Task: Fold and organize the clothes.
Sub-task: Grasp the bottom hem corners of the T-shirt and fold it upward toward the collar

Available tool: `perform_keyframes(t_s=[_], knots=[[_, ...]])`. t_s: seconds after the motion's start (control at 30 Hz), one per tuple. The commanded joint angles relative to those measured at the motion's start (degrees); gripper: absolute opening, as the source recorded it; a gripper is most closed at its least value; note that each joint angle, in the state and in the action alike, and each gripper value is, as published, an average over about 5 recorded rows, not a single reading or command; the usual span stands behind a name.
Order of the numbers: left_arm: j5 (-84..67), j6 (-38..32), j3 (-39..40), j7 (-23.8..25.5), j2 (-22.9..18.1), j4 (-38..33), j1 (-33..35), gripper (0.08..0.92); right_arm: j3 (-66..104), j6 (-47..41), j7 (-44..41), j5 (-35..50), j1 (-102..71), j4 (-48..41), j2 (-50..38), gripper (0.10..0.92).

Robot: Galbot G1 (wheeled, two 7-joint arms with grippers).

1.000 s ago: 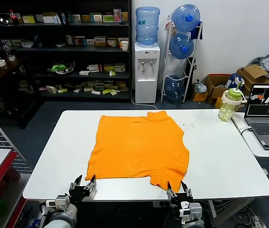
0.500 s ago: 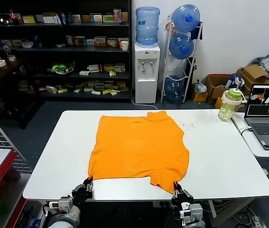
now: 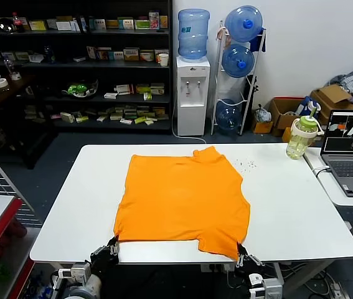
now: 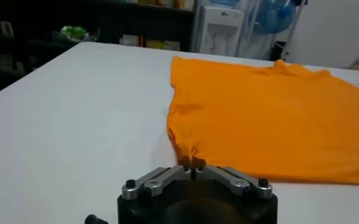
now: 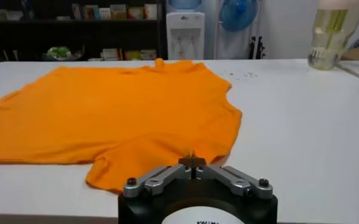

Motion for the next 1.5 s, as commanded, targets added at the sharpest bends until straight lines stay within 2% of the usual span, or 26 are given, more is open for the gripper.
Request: perform_keyframes(t_s=[0.03, 0.17, 0.27, 0.43, 0.7, 0.9, 1.13, 1.23, 1.33, 1.5], knots=[[-1.74, 1.29, -0.32, -1.85, 3.34, -7.28, 6.29, 0.098, 0.45, 0.6, 0.49, 1.54, -8.37, 6.61, -3.98, 0.124], [-2.95, 1.89, -1.06, -2.46, 4.41, -9.79, 7.58, 0.098, 0.7, 1.06, 1.08, 2.25, -8.1, 8.32, -4.25, 0.124], [-4.27, 2.09, -1.34, -2.71, 4.75, -9.82, 5.49, 0.098, 0.61, 0.72, 1.7, 3.7, -4.59, 7.83, -4.38, 0.124], [-7.73, 2.01, -0.12, -2.83, 5.0, -6.56, -3.64, 0.098, -0.47, -0.26, 3.81, 8.63, 7.61, 2.69, -5.92, 0.124], [-9.81, 2.6, 6.85, -3.88, 4.98, 1.3, -18.25, 0.098, -5.11, -3.99, 7.72, 16.65, 25.01, -5.79, -9.27, 0.124], [-9.96, 3.74, 10.21, -4.79, 4.72, 7.08, -25.0, 0.098, -9.18, -6.13, 9.75, 20.73, 32.89, -11.02, -10.65, 0.124], [-9.68, 5.53, 11.97, -5.79, 4.49, 11.51, -29.21, 0.098, -12.72, -7.64, 11.0, 22.35, 39.12, -16.51, -9.88, 0.125], [-8.77, 6.54, 12.25, -6.15, 4.05, 12.96, -29.81, 0.098, -14.07, -8.14, 10.62, 22.19, 41.05, -18.78, -9.3, 0.165], [-7.56, 7.32, 12.12, -6.14, 3.52, 13.84, -29.63, 0.12, -14.9, -8.5, 9.67, 21.51, 42.2, -20.59, -8.58, 0.25], [-6.89, 7.33, 11.04, -6.11, 3.29, 13.27, -28.01, 0.25, -13.79, -7.72, 8.44, 19.79, 41.28, -20.64, -8.48, 0.388]])
